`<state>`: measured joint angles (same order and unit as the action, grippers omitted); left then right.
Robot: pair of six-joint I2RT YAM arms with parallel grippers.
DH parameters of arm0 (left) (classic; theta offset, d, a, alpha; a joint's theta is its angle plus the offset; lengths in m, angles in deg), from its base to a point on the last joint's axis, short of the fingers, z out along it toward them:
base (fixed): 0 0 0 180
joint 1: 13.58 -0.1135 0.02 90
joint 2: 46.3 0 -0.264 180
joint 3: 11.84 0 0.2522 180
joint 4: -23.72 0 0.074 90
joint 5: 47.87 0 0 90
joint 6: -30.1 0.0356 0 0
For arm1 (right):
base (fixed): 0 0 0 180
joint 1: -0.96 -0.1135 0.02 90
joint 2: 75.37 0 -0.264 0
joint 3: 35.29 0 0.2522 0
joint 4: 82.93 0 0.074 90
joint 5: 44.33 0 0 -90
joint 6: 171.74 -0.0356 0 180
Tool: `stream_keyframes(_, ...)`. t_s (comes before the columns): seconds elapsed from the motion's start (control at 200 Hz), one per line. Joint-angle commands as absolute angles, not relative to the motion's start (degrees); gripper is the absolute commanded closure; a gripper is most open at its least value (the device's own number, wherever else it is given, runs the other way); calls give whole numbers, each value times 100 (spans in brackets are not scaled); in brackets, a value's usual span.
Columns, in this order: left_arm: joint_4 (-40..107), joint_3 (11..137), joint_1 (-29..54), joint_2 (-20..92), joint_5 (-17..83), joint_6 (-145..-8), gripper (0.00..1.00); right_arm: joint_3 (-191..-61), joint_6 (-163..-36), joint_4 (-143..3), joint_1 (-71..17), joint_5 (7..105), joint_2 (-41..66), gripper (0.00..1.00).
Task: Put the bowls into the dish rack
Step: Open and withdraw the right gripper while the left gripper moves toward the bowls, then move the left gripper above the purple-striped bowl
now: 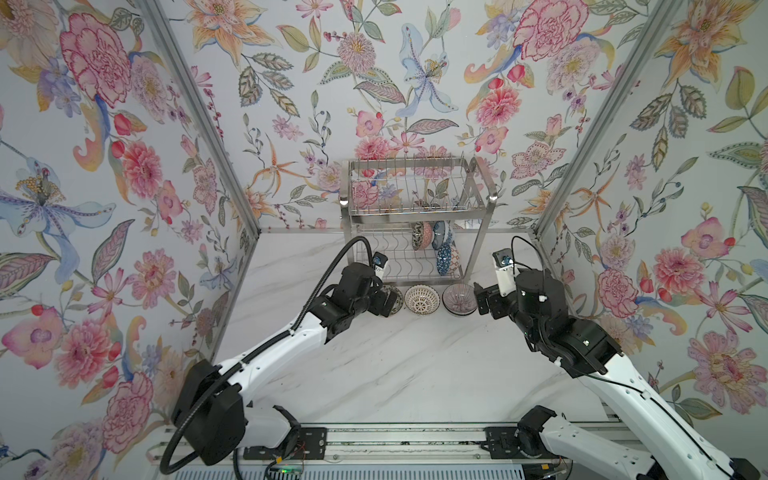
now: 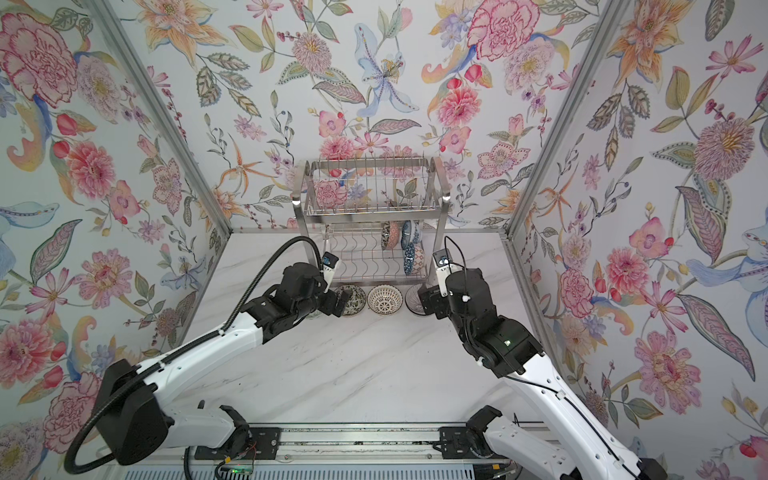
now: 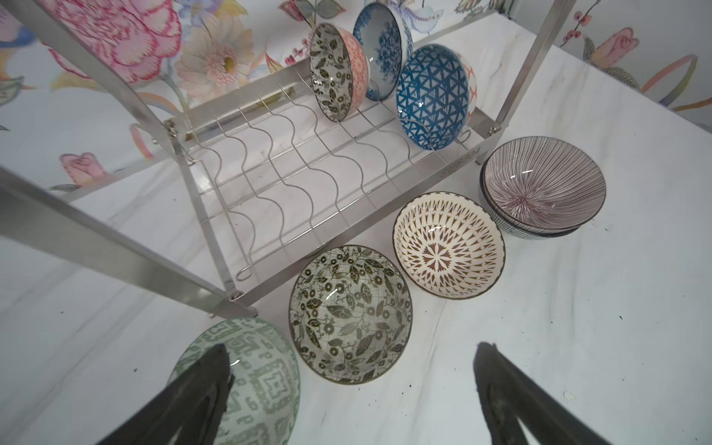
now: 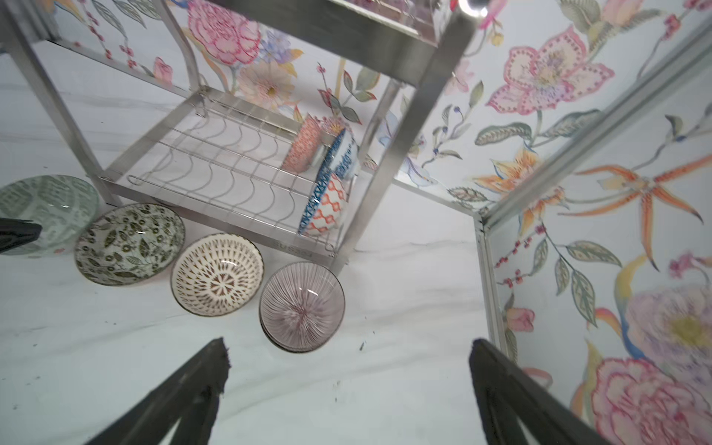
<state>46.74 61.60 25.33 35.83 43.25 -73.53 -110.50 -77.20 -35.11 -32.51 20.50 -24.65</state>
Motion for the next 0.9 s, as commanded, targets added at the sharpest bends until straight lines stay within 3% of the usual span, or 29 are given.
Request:
stream_keyframes(0.0, 4134, 6702, 2718, 4158, 4175, -7574, 1, -10704, -7890, -3076, -2772, 2588, -2759, 1)
stream_keyframes(0.305, 4212, 8703, 3284, 6327, 3650, -7566, 1, -10315, -8017, -3304, -2603, 2634, -3064, 1)
stream_keyframes(0.606, 4579, 9985, 3477, 7488, 3344, -7596, 2, -10280, -8225, -3298, -2343, 2546, -3089, 1)
stream_keyframes(0.701, 4681, 10220, 3476, 7721, 3308, -7603, 10, -10267, -8229, -3320, -2293, 2561, -3107, 1)
stream_keyframes(0.781, 4786, 10433, 3477, 7911, 3355, -7591, 26, -10257, -8244, -3333, -2269, 2564, -3110, 1)
stream_keyframes(0.891, 4907, 10656, 3480, 8135, 3429, -7572, 39, -10253, -8245, -3342, -2256, 2561, -3108, 1)
